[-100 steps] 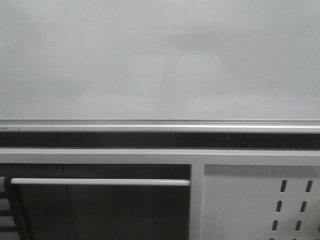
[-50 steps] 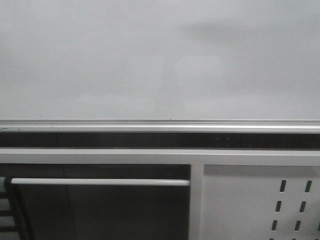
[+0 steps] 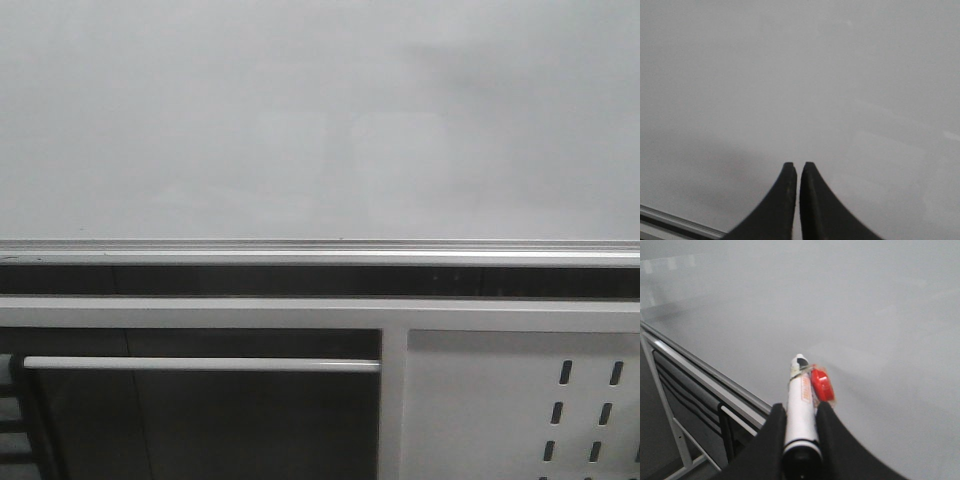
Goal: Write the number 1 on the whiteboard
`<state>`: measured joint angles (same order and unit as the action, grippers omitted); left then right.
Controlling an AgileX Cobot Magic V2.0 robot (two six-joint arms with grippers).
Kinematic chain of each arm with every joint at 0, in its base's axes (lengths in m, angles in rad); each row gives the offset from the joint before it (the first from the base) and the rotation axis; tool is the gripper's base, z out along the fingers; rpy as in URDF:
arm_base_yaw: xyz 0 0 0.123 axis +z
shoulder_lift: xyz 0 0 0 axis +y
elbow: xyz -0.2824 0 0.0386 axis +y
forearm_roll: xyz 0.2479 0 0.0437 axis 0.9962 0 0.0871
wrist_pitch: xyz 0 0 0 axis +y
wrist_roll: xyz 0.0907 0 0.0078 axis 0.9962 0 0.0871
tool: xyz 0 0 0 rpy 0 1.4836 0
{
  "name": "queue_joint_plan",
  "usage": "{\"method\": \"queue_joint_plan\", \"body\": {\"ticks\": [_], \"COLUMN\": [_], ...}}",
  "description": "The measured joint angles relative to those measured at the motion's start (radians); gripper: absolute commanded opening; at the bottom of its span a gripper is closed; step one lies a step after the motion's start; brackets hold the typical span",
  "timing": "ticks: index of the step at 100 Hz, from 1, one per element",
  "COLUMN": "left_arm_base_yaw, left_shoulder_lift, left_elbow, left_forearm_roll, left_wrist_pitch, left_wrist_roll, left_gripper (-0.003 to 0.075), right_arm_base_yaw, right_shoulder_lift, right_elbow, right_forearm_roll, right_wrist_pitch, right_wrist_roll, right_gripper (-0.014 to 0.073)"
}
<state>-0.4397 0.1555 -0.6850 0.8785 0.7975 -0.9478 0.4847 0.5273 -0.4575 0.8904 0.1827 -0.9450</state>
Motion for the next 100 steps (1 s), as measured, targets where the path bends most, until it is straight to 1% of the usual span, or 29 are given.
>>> {"method": "queue_joint_plan", "body": {"ticks": [9,20,32,51,64,80,90,100], "left_arm_base_yaw": [0.044,0.079,0.104,0.151,0.178,0.185,0.185,0.185], "left_shoulder_lift": [-0.034,-0.067,-0.097,-0.109,-0.109,-0.109,-0.109,-0.109], "left_elbow": [0.000,0.000,0.000,0.000,0.000,0.000,0.000,0.000], "left_forearm_roll": [0.000,0.000,0.000,0.000,0.000,0.000,0.000,0.000], "left_wrist_pitch": [0.000,0.000,0.000,0.000,0.000,0.000,0.000,0.000], "left_wrist_roll": [0.000,0.000,0.000,0.000,0.000,0.000,0.000,0.000], "left_gripper": [-0.0018,-0.0018,-0.0018,-0.0018,-0.0018,-0.0018,-0.0018,-0.0018], "right_arm_base_yaw": [0.075,0.161,0.254,0.356,0.389,0.396,0.396,0.397], "right_shoulder_lift": [0.000,0.000,0.000,0.000,0.000,0.035,0.077,0.123], "right_elbow": [0.000,0.012,0.065,0.156,0.185,0.215,0.224,0.225], "right_forearm_roll": [0.002,-0.008,-0.012,-0.008,-0.003,-0.006,-0.056,-0.148], "right_wrist_pitch": [-0.053,-0.151,-0.283,-0.475,-0.566,-0.620,-0.639,-0.662], "right_wrist_roll": [-0.022,-0.033,-0.035,-0.033,-0.032,0.004,0.069,0.150], "right_gripper": [-0.0065,-0.0050,-0.0050,-0.0050,-0.0050,-0.0050,-0.0050,-0.0050]}}
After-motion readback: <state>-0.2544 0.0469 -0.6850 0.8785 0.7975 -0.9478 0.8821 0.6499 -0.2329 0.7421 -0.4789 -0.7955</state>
